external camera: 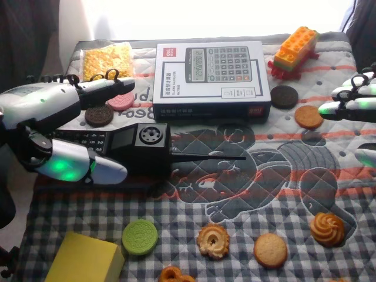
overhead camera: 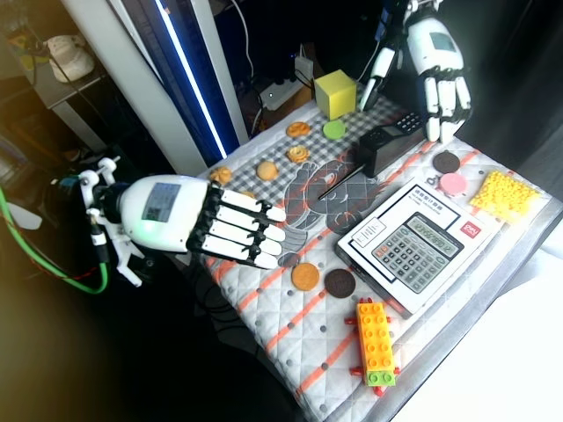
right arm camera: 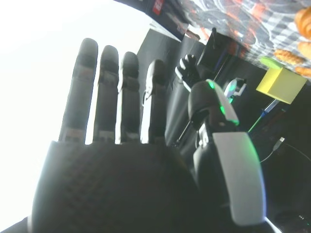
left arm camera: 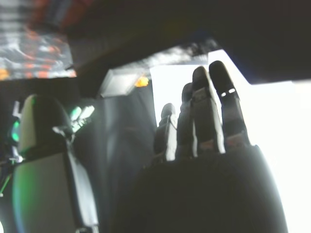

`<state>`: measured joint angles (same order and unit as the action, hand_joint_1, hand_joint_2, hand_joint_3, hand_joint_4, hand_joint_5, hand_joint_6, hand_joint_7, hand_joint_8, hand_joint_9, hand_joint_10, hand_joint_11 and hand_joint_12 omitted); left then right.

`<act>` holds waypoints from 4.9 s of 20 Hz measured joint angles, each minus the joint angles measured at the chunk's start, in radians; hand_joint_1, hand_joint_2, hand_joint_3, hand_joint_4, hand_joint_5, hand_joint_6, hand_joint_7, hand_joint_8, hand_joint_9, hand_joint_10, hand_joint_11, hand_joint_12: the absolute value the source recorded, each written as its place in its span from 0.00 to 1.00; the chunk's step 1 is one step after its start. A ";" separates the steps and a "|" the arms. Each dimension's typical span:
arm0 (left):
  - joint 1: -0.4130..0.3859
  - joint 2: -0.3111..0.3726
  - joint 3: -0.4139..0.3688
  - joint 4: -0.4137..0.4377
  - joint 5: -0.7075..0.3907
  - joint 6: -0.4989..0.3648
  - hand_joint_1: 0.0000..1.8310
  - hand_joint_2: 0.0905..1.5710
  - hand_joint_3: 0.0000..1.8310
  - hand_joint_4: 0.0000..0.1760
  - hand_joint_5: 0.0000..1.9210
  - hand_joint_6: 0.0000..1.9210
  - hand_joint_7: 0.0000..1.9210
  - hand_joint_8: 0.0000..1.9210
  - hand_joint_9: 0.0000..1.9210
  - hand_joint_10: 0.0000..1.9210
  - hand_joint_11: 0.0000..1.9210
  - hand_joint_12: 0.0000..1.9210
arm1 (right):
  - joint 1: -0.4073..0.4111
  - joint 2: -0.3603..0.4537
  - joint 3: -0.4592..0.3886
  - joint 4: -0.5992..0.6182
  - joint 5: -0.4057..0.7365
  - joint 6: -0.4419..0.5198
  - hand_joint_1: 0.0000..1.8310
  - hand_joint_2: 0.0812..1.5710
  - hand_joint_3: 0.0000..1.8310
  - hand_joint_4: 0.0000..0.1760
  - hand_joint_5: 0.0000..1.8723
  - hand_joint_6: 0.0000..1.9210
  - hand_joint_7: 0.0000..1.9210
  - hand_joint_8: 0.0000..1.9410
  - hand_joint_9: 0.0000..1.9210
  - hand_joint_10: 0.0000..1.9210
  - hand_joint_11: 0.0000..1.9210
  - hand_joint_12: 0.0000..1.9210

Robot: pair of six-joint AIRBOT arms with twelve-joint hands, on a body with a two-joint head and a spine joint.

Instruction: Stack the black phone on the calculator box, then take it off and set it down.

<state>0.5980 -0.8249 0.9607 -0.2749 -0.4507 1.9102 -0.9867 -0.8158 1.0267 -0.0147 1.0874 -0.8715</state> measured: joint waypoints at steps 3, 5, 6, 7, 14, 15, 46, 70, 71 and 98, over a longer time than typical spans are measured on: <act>-0.011 -0.009 -0.004 -0.021 0.014 0.053 0.33 0.54 0.00 0.64 0.07 0.00 0.15 0.00 0.21 0.00 0.01 0.63 | -0.002 0.000 0.000 0.000 0.001 0.000 0.21 0.86 0.00 0.59 0.27 0.00 0.26 0.00 0.27 0.00 0.27 0.02; -0.011 -0.013 -0.003 -0.024 0.018 0.054 0.35 0.53 0.00 0.76 0.08 0.01 0.18 0.01 0.23 0.01 0.03 0.65 | -0.002 0.000 0.000 0.000 0.001 0.000 0.23 0.85 0.00 0.65 0.26 0.00 0.26 0.00 0.28 0.00 0.27 0.02; -0.011 -0.014 -0.002 -0.024 0.024 0.053 0.38 0.52 0.00 0.90 0.08 0.00 0.18 0.00 0.23 0.01 0.01 0.65 | -0.002 0.000 0.000 -0.001 0.000 0.000 0.24 0.85 0.00 0.62 0.26 0.00 0.27 0.00 0.28 0.00 0.27 0.01; -0.011 -0.021 0.006 -0.024 0.032 0.054 0.38 0.52 0.00 0.86 0.07 0.00 0.18 0.00 0.24 0.01 0.03 0.63 | -0.002 0.000 0.000 -0.001 0.000 0.000 0.24 0.85 0.00 0.63 0.26 0.00 0.27 0.00 0.29 0.01 0.27 0.01; -0.008 -0.046 0.024 -0.070 0.075 0.146 0.48 0.53 0.00 0.82 0.14 0.00 0.25 0.01 0.28 0.01 0.01 0.62 | -0.003 0.000 0.000 -0.001 0.000 0.000 0.25 0.87 0.00 0.27 0.29 0.01 0.27 0.00 0.31 0.01 0.31 0.03; -0.009 -0.046 0.024 -0.071 0.077 0.146 0.49 0.57 0.00 0.77 0.15 0.00 0.28 0.01 0.31 0.02 0.03 0.62 | -0.003 0.000 0.000 -0.001 0.001 0.000 0.27 0.87 0.00 0.15 0.30 0.00 0.27 0.00 0.30 0.00 0.32 0.03; -0.396 -0.322 0.302 0.092 0.181 0.032 0.75 0.66 0.00 0.00 0.53 0.49 0.58 0.38 0.52 0.53 0.39 0.57 | -0.009 -0.029 0.012 -0.013 0.000 0.000 0.19 0.86 0.00 0.09 0.30 0.00 0.27 0.00 0.30 0.00 0.34 0.03; -0.364 -0.382 0.325 0.013 0.124 0.033 0.40 0.49 0.00 0.99 0.06 0.00 0.10 0.00 0.10 0.00 0.00 0.27 | -0.005 -0.057 0.027 -0.019 0.018 0.026 0.24 0.86 0.00 0.09 0.30 0.00 0.27 0.00 0.29 0.00 0.32 0.02; -0.358 -0.363 0.302 0.017 0.107 0.032 0.40 0.49 0.00 0.99 0.06 0.00 0.10 0.00 0.10 0.00 0.00 0.27 | -0.004 -0.057 0.027 -0.020 0.029 0.036 0.24 0.86 0.00 0.09 0.30 0.00 0.27 0.00 0.29 0.00 0.32 0.02; 0.334 0.018 -0.113 -0.085 -0.690 -0.534 0.46 0.49 0.00 0.50 0.05 0.01 0.05 0.01 0.01 0.00 0.00 0.00 | 0.571 -0.405 0.369 -0.071 -0.408 0.008 0.38 0.64 0.00 1.00 0.17 0.01 0.24 0.01 0.36 0.03 0.18 0.72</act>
<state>0.9318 -0.8066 0.8478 -0.3603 -1.1408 1.3762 -0.4156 -1.2205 1.3960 -0.0856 0.6792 -0.8631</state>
